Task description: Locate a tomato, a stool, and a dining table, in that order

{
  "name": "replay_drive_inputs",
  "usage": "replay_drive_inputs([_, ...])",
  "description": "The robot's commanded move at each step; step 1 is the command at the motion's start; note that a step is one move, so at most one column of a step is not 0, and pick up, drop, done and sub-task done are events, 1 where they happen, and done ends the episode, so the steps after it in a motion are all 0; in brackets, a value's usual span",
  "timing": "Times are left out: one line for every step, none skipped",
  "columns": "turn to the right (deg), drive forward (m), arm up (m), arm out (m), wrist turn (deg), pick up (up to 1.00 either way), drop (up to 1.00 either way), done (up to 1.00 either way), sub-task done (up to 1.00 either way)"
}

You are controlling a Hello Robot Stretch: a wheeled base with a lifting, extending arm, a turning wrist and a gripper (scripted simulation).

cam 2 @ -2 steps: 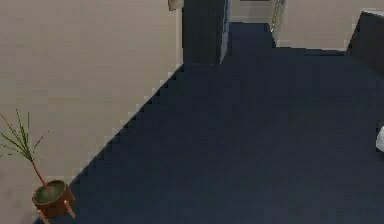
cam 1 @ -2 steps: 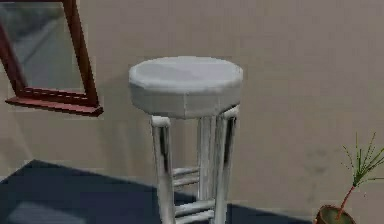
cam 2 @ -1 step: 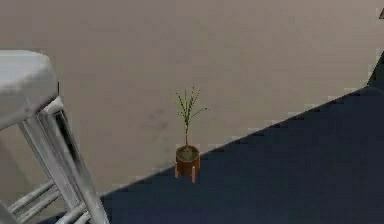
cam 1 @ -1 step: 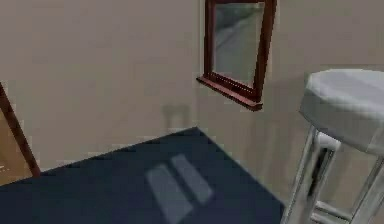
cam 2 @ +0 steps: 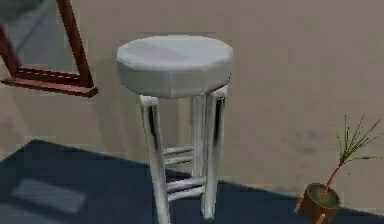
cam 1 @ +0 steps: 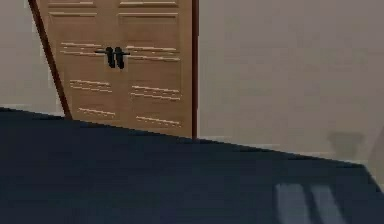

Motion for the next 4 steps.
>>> replay_drive_inputs([-45.0, 0.00, 0.00, 0.00, 0.0, 0.00, 0.00, 0.00, 0.00])
replay_drive_inputs([-30.0, 0.00, 0.00, 0.00, 0.0, 0.00, 0.00, 0.00, 0.00])
replay_drive_inputs([0.0, 1.00, 0.00, 0.00, 0.0, 0.00, 0.00, 0.00, 0.00])
replay_drive_inputs([0.0, 1.00, 0.00, 0.00, 0.0, 0.00, 0.00, 0.00, 0.00])
